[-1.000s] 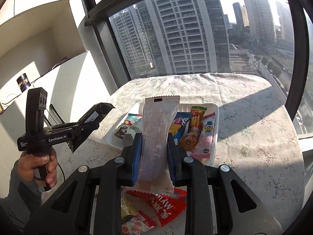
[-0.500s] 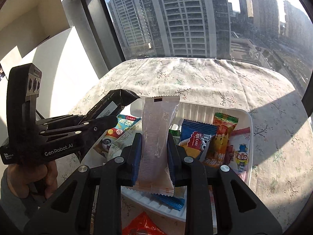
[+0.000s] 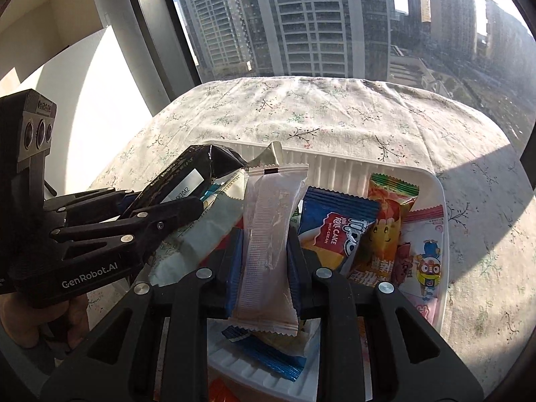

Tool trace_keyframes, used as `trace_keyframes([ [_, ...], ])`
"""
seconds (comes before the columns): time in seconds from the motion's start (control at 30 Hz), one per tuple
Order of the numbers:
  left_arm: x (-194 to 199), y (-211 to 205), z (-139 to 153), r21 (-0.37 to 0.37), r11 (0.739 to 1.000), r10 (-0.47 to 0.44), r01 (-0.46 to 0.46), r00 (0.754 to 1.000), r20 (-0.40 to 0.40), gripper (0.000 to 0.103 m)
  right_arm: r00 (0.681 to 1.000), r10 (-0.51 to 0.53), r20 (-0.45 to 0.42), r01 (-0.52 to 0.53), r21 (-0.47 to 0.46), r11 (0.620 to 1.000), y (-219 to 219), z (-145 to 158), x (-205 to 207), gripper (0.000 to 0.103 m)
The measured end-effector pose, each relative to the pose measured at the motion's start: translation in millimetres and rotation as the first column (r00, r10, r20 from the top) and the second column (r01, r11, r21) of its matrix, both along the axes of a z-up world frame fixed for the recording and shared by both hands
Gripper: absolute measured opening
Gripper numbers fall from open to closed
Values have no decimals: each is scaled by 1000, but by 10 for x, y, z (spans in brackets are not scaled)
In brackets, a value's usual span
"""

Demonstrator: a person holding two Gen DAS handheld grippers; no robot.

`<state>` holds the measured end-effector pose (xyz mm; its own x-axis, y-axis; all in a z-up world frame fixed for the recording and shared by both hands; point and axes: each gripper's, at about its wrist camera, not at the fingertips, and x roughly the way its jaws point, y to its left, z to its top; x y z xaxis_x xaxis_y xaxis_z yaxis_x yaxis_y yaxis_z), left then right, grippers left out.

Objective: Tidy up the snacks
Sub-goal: 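Carry the black bag and clear packet over the tray and lower them, then open both grippers to release the snacks into the tray, then grasp the red heart-print wrapper with the left gripper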

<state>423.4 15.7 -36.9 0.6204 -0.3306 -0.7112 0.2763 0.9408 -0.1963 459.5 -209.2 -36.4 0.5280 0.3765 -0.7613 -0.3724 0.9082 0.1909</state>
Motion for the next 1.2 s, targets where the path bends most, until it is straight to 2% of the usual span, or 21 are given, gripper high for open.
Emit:
trace_keyframes([
  [0.17, 7, -10, -24, -8, 1000, -8, 8, 1000, 4, 29, 1000, 3, -7, -3, -18, 1000, 36, -43, -23, 25],
  [0.37, -12, -20, -18, -7, 1000, -13, 14, 1000, 18, 36, 1000, -3, -10, 2, -28, 1000, 24, -75, -18, 28],
  [0.4, -14, -17, -14, -7, 1000, -12, 12, 1000, 21, 40, 1000, -4, -11, 4, -27, 1000, 13, -70, -23, 29],
  [0.43, -25, -15, -6, -7, 1000, -11, 11, 1000, 24, 46, 1000, -6, -11, 5, -27, 1000, 7, -70, -23, 31],
  [0.5, -50, -10, 20, -5, 1000, -7, 7, 999, 37, 49, 1000, -7, -13, 6, -23, 1000, -8, -65, -31, 46],
  [0.57, -71, 6, 48, -13, 1000, -6, 7, 999, 42, 50, 1000, -9, -8, 9, -16, 1000, -25, -44, -42, 51],
  [0.7, -124, 59, 135, -22, 1000, 4, -3, 998, 58, 59, 1000, -8, 6, 8, -13, 1000, -61, 17, -70, 57],
  [0.77, -153, 101, 197, -29, 1000, 9, -8, 998, 66, 67, 1000, -13, 17, 13, -13, 1000, -77, 77, -95, 64],
  [0.83, -195, 144, 279, -37, 999, 7, -5, 998, 70, 85, 999, -9, 41, 9, 1, 1000, -120, 199, -152, 69],
  [0.9, -265, 170, 364, -32, 999, 9, -7, 997, 74, 97, 997, 12, 71, -14, 40, 999, -188, 380, -250, 78],
  [1.03, -525, 159, 496, 9, 1000, -5, 4, 996, 87, 102, 983, 61, 174, -75, 76, 994, -363, 751, -596, 89],
  [1.2, -1037, 99, 423, 58, 998, -18, 14, 998, 65, 103, 973, 86, 214, -97, 41, 994, -624, 878, -1206, 89],
])
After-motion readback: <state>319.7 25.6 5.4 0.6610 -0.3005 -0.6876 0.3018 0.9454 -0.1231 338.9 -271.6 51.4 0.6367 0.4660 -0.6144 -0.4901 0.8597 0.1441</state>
